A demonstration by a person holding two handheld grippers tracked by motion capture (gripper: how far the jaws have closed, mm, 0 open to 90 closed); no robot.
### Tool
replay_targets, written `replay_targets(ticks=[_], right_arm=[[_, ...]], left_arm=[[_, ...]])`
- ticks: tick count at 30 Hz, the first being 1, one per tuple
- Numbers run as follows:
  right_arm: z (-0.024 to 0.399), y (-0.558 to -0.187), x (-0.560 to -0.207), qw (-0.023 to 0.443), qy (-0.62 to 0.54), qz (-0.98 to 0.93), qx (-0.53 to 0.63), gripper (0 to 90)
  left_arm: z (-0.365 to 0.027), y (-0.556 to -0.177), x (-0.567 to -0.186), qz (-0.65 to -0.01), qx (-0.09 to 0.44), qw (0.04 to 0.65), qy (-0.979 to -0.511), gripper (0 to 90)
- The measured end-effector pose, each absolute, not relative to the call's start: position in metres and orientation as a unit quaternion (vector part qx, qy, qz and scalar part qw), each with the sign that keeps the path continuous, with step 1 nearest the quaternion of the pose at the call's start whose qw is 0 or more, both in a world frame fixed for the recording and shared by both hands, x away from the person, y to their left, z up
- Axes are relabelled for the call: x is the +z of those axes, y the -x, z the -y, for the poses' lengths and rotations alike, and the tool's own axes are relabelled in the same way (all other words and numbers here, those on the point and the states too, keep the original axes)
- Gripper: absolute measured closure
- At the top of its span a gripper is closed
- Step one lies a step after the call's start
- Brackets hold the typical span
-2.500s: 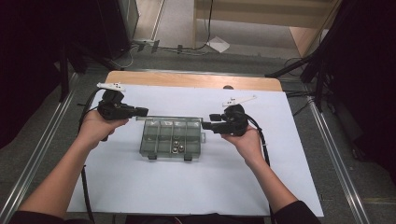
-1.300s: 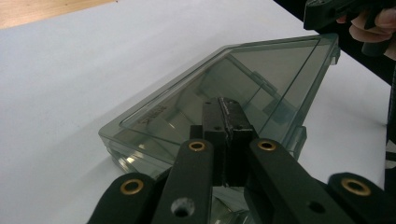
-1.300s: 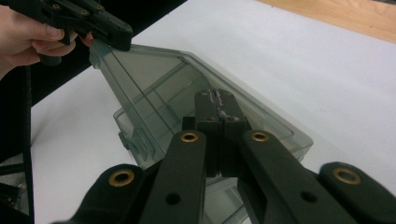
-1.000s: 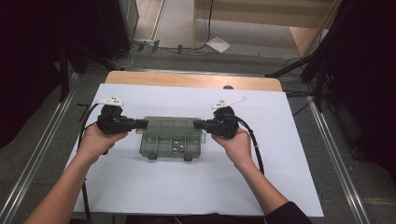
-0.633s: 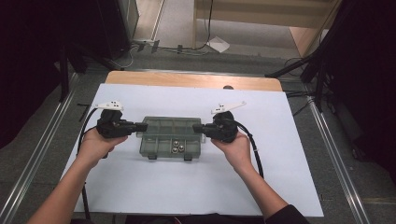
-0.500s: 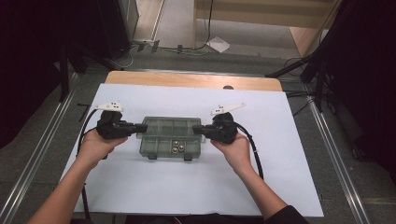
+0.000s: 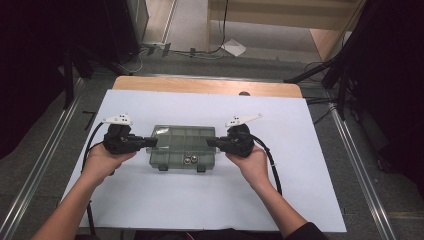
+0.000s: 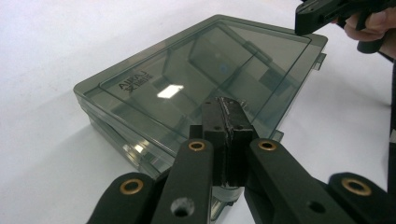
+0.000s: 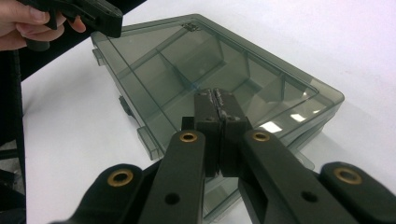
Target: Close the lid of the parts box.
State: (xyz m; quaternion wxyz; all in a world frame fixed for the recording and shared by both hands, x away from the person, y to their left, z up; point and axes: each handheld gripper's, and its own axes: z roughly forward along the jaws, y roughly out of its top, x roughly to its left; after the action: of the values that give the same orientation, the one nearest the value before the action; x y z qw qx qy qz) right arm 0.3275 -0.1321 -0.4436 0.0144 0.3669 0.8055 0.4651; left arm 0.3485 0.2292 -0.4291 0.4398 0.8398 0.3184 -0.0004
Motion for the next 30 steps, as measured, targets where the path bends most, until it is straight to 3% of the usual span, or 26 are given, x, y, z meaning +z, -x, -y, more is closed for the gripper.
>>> replay_targets(ticks=[30], right_arm=[[0.129, -0.312, -0.465, 0.025, -0.365, -0.814, 0.451, 88.9]], left_arm=[[-0.23, -0.334, -0.447, -0.315, 0.006, 0.432, -0.845, 90.0]])
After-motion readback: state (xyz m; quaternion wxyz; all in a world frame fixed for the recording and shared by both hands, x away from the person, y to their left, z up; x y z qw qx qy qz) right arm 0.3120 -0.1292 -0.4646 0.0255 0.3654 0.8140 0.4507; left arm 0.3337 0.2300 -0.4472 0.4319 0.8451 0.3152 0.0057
